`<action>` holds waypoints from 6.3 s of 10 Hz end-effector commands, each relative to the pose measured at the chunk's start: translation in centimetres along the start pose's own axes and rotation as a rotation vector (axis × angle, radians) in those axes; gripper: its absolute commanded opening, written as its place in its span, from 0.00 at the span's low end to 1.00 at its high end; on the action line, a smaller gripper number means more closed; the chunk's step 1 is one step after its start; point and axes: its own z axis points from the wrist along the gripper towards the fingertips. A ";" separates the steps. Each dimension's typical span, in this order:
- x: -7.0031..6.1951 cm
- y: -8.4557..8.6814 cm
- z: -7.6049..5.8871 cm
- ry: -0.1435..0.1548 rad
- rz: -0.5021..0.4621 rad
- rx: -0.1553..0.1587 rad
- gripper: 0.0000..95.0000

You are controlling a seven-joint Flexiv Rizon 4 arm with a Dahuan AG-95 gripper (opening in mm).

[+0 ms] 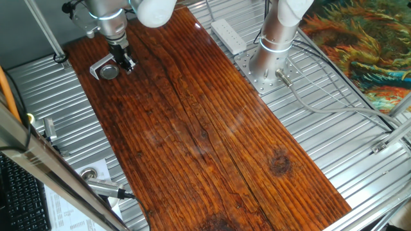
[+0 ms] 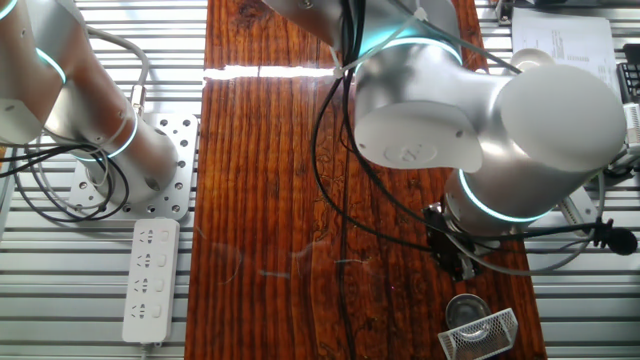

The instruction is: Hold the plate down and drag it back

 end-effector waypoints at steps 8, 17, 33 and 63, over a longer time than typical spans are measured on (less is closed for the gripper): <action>-0.1 -0.1 0.1 0.002 0.108 0.022 0.00; -0.4 -3.7 2.2 -0.011 0.017 0.078 0.20; -3.2 -6.7 5.4 -0.024 -0.097 0.087 0.20; -3.3 -6.8 6.5 -0.036 -0.106 0.085 0.00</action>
